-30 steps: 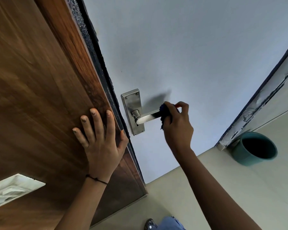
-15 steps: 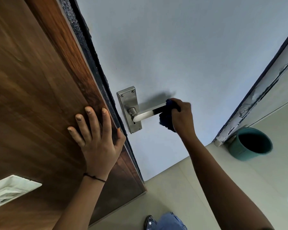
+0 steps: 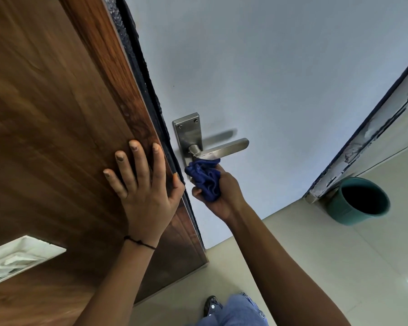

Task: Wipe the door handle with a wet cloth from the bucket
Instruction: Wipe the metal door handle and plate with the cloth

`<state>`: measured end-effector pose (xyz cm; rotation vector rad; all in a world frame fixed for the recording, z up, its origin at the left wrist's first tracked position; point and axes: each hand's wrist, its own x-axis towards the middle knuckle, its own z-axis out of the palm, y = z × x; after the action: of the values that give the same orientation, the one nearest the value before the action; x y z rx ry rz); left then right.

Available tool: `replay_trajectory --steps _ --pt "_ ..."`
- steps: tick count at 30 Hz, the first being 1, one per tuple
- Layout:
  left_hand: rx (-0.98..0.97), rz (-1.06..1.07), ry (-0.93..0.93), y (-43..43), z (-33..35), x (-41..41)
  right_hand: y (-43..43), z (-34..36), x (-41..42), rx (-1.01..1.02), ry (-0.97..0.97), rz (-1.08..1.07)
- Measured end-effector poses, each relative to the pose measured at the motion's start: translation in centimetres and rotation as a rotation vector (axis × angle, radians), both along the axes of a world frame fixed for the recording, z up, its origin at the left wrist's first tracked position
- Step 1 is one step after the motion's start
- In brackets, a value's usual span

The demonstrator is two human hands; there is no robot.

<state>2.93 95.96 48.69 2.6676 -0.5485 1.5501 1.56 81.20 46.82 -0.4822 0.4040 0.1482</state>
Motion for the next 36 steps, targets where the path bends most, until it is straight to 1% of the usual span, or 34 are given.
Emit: replay_trajectory --steps 2,5,8,10,13,16,22,26,29,31,33,35,36 --pt "0.004 0.001 0.000 0.1 0.0 -0.1 0.6 -0.1 0.1 -0.070 -0.004 -0.017" --pt "0.003 0.005 -0.010 0.1 -0.1 0.1 1.2 -0.3 0.5 -0.239 -0.011 -0.094" --pt "0.003 0.005 -0.004 0.0 -0.1 0.1 2.0 -0.4 1.5 -0.468 0.070 -0.210" --pt "0.004 0.004 -0.001 0.1 -0.2 0.1 2.5 -0.1 2.1 -0.611 0.132 -0.241" --pt "0.008 0.007 -0.006 0.2 -0.2 0.2 2.8 0.0 2.5 -0.735 0.147 -0.270" --pt "0.006 0.009 0.006 0.3 -0.1 0.3 2.6 -1.0 2.6 -0.767 0.164 -0.248" --pt "0.004 0.017 0.027 0.3 -0.2 -0.1 1.3 -3.2 1.7 -0.800 0.307 -0.166" --pt "-0.082 -0.002 0.066 -0.5 0.3 -0.5 -1.9 -3.1 0.5 -0.776 0.328 -0.181" --pt "-0.203 -0.086 0.148 -2.4 0.7 -1.3 -4.9 -3.1 -1.5 -0.768 0.322 -0.194" --pt "-0.193 -0.201 0.192 -4.5 0.7 -2.0 -7.1 -2.8 -3.5 -0.734 0.310 -0.208" --pt "-0.178 -0.378 0.293 -7.3 0.6 -2.7 -9.4 -2.3 -5.5 -0.701 0.289 -0.228" --pt "-0.231 -0.586 0.513 -11.3 0.3 -3.7 -12.0 -1.3 -7.7 -0.698 0.250 -0.267" --pt "-0.301 -0.659 0.678 -13.6 0.1 -4.5 -13.4 -0.8 -8.9 -0.702 0.230 -0.299"
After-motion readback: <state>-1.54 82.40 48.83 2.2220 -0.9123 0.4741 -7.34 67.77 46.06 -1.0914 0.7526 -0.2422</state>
